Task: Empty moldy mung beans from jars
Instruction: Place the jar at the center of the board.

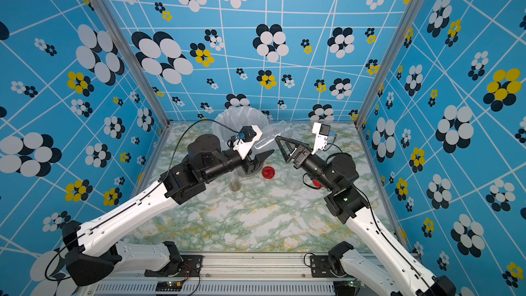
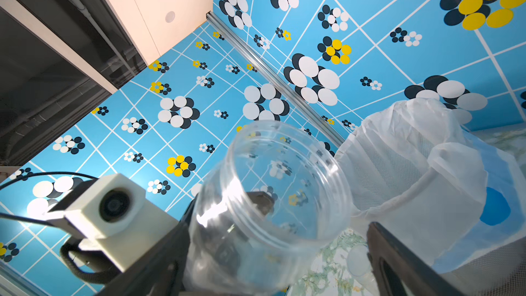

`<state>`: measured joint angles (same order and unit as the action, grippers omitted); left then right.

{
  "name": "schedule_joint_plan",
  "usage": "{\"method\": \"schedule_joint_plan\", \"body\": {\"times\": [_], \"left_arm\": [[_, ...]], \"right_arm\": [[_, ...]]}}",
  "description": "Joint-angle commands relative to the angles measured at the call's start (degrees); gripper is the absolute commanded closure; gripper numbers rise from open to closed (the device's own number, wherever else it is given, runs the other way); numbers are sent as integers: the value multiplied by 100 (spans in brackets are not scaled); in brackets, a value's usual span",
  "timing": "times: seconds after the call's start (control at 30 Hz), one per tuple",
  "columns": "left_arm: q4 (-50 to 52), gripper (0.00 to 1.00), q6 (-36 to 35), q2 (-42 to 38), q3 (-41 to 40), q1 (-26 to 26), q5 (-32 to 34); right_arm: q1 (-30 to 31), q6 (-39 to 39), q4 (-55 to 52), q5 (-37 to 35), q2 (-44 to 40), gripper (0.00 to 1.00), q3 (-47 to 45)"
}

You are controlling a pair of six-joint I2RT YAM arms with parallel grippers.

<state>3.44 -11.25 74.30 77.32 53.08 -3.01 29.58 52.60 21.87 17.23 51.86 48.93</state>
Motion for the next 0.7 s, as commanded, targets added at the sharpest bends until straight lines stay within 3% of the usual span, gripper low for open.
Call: {"method": "schedule_joint_plan", "body": {"times": [0.0, 0.27, 0.57, 0.67], "left_arm": [[-493, 43, -97, 96, -23, 177, -5], [-940, 42, -47, 399, -21, 432, -50], [-846, 36, -176, 644, 183, 574, -109], [-777, 33, -195, 696, 206, 607, -105]], "right_arm": [[80, 135, 327, -174, 38, 1, 135], [82, 457, 508, -256, 176, 1, 113], [78, 25, 305, -344, -100, 30, 31], [86, -46, 242, -352, -116, 33, 8]]}}
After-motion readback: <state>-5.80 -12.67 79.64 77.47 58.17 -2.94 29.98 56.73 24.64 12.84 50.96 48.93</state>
